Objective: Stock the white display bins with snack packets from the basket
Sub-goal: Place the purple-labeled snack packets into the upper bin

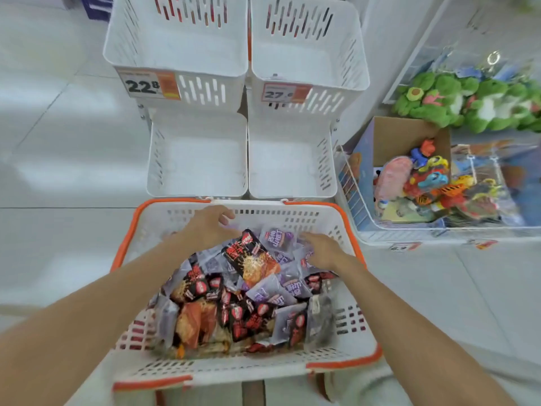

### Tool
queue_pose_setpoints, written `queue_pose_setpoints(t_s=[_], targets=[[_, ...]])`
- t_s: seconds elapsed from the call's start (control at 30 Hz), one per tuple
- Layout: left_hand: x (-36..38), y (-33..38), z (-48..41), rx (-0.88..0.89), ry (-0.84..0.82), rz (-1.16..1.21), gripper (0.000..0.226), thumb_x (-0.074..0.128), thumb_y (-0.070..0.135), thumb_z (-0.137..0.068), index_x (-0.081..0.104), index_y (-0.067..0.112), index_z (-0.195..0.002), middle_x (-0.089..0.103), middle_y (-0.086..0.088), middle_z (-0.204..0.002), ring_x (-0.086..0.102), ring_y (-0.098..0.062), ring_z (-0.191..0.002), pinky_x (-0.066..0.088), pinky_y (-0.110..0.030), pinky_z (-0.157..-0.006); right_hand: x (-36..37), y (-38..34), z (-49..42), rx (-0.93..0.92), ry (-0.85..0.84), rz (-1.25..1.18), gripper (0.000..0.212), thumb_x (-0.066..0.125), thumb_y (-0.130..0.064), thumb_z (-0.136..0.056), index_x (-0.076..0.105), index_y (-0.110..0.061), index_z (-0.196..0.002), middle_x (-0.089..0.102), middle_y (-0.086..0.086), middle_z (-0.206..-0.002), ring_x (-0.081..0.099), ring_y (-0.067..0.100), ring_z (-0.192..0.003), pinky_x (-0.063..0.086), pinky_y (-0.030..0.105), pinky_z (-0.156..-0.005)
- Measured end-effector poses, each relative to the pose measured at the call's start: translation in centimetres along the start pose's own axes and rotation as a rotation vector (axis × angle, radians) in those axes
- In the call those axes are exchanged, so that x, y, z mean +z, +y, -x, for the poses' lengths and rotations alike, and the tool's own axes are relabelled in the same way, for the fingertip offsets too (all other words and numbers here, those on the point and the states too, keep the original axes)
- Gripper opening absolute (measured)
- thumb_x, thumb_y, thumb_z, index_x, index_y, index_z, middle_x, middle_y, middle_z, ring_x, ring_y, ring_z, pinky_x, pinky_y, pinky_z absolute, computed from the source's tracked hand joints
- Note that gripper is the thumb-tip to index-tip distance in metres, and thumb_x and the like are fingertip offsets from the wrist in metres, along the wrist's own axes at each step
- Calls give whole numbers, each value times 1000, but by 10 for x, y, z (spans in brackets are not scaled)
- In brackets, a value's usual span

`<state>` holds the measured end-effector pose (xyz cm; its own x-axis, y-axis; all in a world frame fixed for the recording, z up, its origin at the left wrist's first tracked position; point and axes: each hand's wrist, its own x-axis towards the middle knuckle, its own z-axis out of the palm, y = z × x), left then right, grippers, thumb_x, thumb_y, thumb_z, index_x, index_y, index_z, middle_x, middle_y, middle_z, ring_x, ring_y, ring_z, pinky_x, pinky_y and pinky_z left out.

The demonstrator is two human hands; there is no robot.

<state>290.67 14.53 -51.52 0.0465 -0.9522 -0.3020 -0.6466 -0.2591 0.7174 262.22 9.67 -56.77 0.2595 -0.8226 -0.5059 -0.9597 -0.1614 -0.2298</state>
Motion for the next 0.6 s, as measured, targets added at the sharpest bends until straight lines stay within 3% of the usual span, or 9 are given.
queue_pose_setpoints(t_s=[0.1, 0.17, 0.2, 0.3, 0.33, 0.4, 0.5, 0.57, 0.6], targets=[[4, 6, 5, -22, -6, 63, 42, 80, 25, -78, 63, 14, -114, 59, -2, -102, 59, -17, -90, 42, -19, -69, 4, 2, 5, -3, 157, 160, 34, 64, -15, -85, 64, -18, -119, 65, 8, -117, 58, 29, -109, 42, 35, -93], [8, 13, 5, -26, -6, 108, 43, 79, 25, -78, 62, 15, -117, 61, -2, -106, 60, -17, -92, 42, -18, -65, -8, -4, 7, -10, 285, -206, 8, 70, -13, -83, 66, -13, -90, 65, 8, -91, 60, 24, -86, 44, 33, -80], [12, 18, 5, -39, -12, 149, 46, 79, 27, -78, 61, 17, -119, 62, -1, -110, 61, -16, -93, 44, -18, -66, -16, -10, 8, -25, 314, -471, 10, 72, -12, -83, 62, -13, -81, 62, 6, -81, 58, 19, -75, 46, 32, -73], [22, 37, 9, -121, -208, 406, 66, 79, 36, -77, 51, 18, -134, 58, 5, -124, 59, -15, -111, 51, -31, -93, -39, -36, 13, -117, 208, -995, 11, 74, -11, -85, 69, -6, -94, 66, 4, -81, 57, 10, -63, 50, 23, -61], [26, 42, 11, -164, -299, 530, 66, 77, 33, -79, 50, 15, -135, 60, 3, -126, 60, -16, -114, 51, -35, -96, -44, -44, 13, -149, 143, -1049, 17, 72, -14, -87, 71, -4, -101, 69, 6, -86, 59, 10, -66, 52, 23, -66], [30, 44, 10, -215, -345, 680, 44, 72, 19, -84, 60, 4, -124, 72, -5, -108, 69, -14, -97, 58, -27, -79, -47, -54, 13, -194, 51, -1062, 22, 66, -22, -92, 72, -5, -105, 71, 4, -98, 66, 12, -84, 53, 26, -86], [31, 28, 3, -266, -159, 691, 22, 71, 16, -87, 68, -2, -100, 74, -11, -91, 71, -16, -82, 58, -21, -64, -35, -49, 6, -100, 105, -837, 28, 57, -27, -98, 68, -11, -118, 66, -7, -113, 61, 14, -110, 44, 25, -96], [26, 18, 0, -279, -77, 712, 19, 71, 21, -87, 65, 4, -83, 70, -13, -82, 70, -20, -82, 57, -21, -62, -15, -41, -5, -62, 62, -623, 37, 51, -24, -101, 57, -9, -134, 56, 0, -136, 50, 18, -126, 34, 23, -100], [24, 14, -1, -286, -50, 709, 21, 70, 24, -88, 63, 7, -80, 65, -11, -71, 67, -17, -70, 52, -20, -55, -4, -38, -11, -52, 28, -560, 41, 48, -23, -102, 50, -7, -140, 48, 4, -146, 44, 21, -133, 30, 24, -104]])
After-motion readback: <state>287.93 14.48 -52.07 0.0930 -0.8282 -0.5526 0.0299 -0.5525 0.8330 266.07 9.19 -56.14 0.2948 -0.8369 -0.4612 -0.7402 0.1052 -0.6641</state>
